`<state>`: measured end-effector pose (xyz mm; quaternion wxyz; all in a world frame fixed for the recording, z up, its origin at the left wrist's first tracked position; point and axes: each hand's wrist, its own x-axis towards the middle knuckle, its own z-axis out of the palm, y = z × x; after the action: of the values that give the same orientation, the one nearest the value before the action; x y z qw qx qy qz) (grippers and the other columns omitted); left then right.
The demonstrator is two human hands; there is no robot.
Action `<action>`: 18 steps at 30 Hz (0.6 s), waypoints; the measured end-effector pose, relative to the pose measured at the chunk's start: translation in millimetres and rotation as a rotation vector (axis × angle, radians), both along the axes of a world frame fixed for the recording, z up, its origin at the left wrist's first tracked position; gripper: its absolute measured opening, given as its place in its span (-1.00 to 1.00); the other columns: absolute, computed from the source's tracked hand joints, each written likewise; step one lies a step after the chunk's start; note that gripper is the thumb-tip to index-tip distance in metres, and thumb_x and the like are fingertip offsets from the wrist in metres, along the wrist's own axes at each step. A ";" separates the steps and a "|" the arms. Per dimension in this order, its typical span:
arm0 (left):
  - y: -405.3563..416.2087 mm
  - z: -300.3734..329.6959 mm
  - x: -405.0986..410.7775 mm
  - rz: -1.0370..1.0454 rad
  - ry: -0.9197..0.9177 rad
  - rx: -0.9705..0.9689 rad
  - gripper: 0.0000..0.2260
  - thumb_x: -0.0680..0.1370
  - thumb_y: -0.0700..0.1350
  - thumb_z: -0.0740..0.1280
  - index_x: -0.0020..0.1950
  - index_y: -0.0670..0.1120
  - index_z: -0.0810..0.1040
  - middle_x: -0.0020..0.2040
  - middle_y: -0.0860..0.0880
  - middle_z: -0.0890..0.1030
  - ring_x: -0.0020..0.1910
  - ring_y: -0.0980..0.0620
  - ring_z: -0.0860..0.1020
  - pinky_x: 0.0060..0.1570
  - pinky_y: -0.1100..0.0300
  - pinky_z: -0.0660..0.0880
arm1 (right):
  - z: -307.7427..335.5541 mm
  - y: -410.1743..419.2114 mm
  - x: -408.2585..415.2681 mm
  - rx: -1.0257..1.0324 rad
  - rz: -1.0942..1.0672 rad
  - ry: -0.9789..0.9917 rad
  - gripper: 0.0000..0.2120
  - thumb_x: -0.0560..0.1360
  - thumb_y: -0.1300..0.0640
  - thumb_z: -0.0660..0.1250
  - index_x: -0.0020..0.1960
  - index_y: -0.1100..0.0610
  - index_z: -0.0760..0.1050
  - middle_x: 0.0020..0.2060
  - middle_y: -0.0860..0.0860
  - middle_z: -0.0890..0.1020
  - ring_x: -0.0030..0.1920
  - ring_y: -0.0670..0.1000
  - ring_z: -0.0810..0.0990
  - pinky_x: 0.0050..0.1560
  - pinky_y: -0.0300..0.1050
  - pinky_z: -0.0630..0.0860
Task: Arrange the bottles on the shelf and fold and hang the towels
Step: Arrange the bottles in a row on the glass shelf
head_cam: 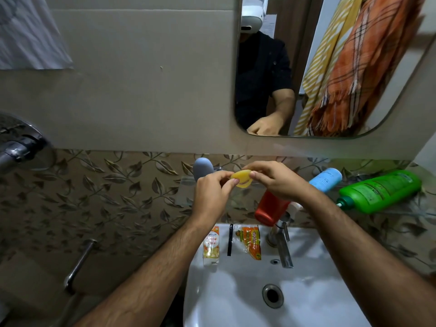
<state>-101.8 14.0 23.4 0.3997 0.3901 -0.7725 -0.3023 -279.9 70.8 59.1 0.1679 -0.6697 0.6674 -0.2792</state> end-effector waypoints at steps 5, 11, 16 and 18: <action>-4.6 4.8 -7.6 0.015 0.024 0.018 -0.80 0.52 -0.01 0.42 0.11 -0.04 0.66 -0.17 0.17 0.60 -0.13 0.27 0.57 -0.08 0.30 0.56 | -4.1 0.6 1.0 -0.009 -0.038 -0.109 -0.80 0.64 0.06 0.20 0.20 0.00 0.53 0.04 -0.08 0.62 0.04 -0.15 0.59 -0.05 -0.24 0.48; -3.8 3.1 -12.8 0.004 0.018 0.087 -0.78 0.55 -0.06 0.39 0.18 -0.04 0.62 -0.08 0.13 0.62 -0.06 0.21 0.57 -0.09 0.35 0.49 | -6.0 0.3 3.1 -0.033 -0.121 0.047 -0.75 0.53 0.11 0.39 0.20 0.04 0.54 0.04 -0.06 0.62 0.03 -0.10 0.57 -0.02 -0.24 0.44; 2.3 -8.4 -19.8 0.007 -0.029 0.082 -0.67 0.55 -0.13 0.38 0.32 -0.05 0.53 0.11 0.03 0.65 -0.02 0.23 0.50 -0.17 0.50 0.33 | -8.3 -2.4 4.3 -0.041 -0.184 0.037 -0.78 0.55 0.12 0.37 0.19 0.08 0.55 0.04 -0.03 0.64 0.02 -0.08 0.58 0.08 -0.15 0.51; 3.0 -10.6 -21.7 0.013 -0.032 0.091 -0.64 0.56 -0.13 0.37 0.36 -0.05 0.50 0.09 0.03 0.64 -0.07 0.24 0.48 -0.20 0.49 0.32 | -8.1 -3.5 4.6 -0.030 -0.197 0.012 -0.76 0.55 0.12 0.37 0.21 0.09 0.55 0.04 -0.02 0.65 -0.01 -0.08 0.59 0.08 -0.14 0.53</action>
<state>-123.5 17.0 12.9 0.3712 0.4175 -0.7617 -0.3282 -275.3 67.3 51.0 0.1258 -0.6050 0.7267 -0.3002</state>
